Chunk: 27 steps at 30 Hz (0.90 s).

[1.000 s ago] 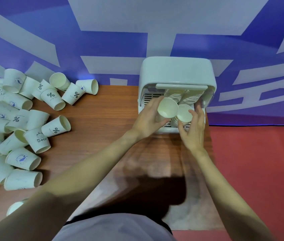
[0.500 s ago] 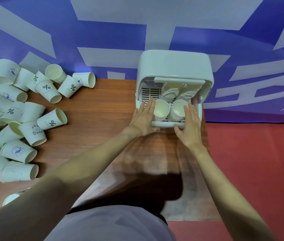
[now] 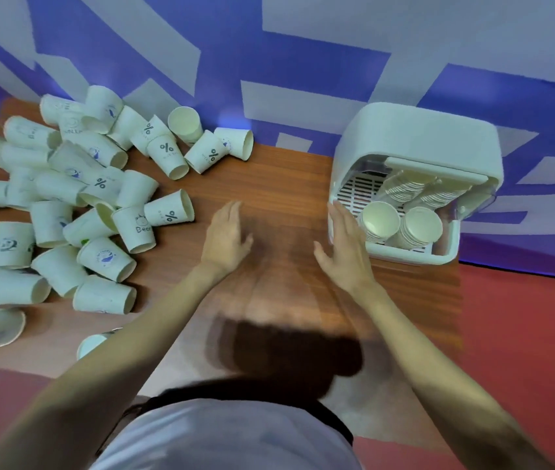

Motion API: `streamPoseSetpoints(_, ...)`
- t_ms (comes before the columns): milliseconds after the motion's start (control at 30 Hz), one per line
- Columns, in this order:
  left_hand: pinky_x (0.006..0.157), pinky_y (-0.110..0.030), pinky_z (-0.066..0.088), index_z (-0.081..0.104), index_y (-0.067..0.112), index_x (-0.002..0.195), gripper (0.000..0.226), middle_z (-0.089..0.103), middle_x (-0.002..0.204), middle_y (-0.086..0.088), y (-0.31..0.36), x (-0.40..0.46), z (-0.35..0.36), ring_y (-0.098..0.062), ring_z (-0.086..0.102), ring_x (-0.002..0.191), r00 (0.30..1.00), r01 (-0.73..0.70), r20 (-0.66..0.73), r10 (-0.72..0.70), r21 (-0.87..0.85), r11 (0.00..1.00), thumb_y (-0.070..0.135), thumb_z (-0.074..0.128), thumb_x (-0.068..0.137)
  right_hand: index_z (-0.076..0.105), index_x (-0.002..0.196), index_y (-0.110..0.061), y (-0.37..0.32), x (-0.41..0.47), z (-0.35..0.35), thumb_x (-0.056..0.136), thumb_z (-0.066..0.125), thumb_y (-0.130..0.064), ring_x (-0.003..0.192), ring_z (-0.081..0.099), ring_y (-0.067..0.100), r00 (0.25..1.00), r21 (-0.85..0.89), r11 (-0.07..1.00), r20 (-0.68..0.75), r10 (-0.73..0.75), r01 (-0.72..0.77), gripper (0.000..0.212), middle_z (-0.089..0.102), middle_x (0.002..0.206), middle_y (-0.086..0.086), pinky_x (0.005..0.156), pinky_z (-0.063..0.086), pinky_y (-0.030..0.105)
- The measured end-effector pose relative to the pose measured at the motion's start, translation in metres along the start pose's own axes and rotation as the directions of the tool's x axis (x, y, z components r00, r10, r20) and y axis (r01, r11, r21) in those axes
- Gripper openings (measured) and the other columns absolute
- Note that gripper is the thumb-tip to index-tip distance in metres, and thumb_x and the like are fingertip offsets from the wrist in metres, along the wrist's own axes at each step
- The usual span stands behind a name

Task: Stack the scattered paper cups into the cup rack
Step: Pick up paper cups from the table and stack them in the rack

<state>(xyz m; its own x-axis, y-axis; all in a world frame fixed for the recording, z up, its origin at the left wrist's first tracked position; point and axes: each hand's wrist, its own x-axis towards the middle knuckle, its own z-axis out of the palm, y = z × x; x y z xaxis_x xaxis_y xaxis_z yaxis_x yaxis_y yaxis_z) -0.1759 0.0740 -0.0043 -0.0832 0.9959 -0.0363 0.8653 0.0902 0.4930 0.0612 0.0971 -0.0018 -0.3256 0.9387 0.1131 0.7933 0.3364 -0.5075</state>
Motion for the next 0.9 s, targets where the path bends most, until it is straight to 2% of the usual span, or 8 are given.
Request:
streamPoseSetpoints(167, 0.105, -0.047, 0.037, 0.038, -0.003, 0.135, 0.067, 0.04, 0.138, -0.026, -0.067, -0.001, -0.033, -0.041, 0.039, 0.125, 0.994, 0.101, -0.047, -0.097, 0.098, 0.99, 0.008, 0.067, 0.075, 0.016, 0.15, -0.012, -0.041, 0.031, 0.051, 0.087, 0.061, -0.025, 0.144, 0.019, 0.024, 0.976, -0.026, 0.999, 0.215, -0.016, 0.022, 0.079, 0.018, 0.157, 0.01, 0.117, 0.02, 0.042)
streamPoseSetpoints(367, 0.101, -0.049, 0.039, 0.038, 0.007, 0.139, 0.076, 0.033, 0.142, -0.025, -0.116, 0.02, -0.053, -0.04, 0.035, 0.129, 0.993, 0.109, 0.025, -0.114, 0.169, 0.98, 0.005, 0.072, 0.07, 0.005, 0.151, -0.013, -0.072, 0.093, 0.101, 0.088, 0.061, -0.026, 0.144, 0.019, 0.032, 0.911, -0.046, 0.991, 0.392, 0.131, -0.123, 0.085, 0.011, 0.157, 0.014, 0.118, 0.019, 0.049)
streamPoseSetpoints(567, 0.096, -0.043, 0.041, 0.037, 0.01, 0.139, 0.083, 0.041, 0.133, -0.02, -0.14, 0.042, -0.057, -0.036, 0.043, 0.119, 0.981, 0.128, 0.13, -0.14, 0.103, 0.987, 0.009, 0.078, 0.066, 0.012, 0.15, -0.008, -0.086, 0.169, 0.132, 0.09, 0.059, -0.023, 0.139, 0.029, 0.032, 0.897, -0.047, 0.97, 0.373, 0.239, -0.239, 0.077, 0.025, 0.152, 0.014, 0.115, 0.026, 0.046)
streamPoseSetpoints(733, 0.092, -0.043, 0.042, 0.035, 0.012, 0.14, 0.083, 0.047, 0.127, -0.016, -0.148, 0.054, -0.058, -0.032, 0.048, 0.111, 0.972, 0.075, 0.214, -0.098, 0.112, 0.991, 0.016, 0.078, 0.069, 0.033, 0.139, -0.007, -0.089, 0.225, 0.143, 0.091, 0.054, -0.022, 0.128, 0.041, 0.035, 0.894, 0.0, 0.931, 0.28, 0.35, -0.365, 0.055, 0.043, 0.136, 0.017, 0.109, 0.033, 0.045)
streamPoseSetpoints(900, 0.091, -0.042, 0.041, 0.032, 0.013, 0.142, 0.079, 0.048, 0.127, -0.015, -0.154, 0.061, -0.056, -0.031, 0.048, 0.111, 0.97, 0.077, 0.221, -0.104, 0.126, 0.989, 0.015, 0.072, 0.074, 0.047, 0.125, -0.001, -0.091, 0.252, 0.156, 0.093, 0.052, -0.023, 0.12, 0.049, 0.036, 0.882, 0.073, 0.897, 0.233, 0.41, -0.436, 0.039, 0.053, 0.127, 0.019, 0.102, 0.039, 0.045)
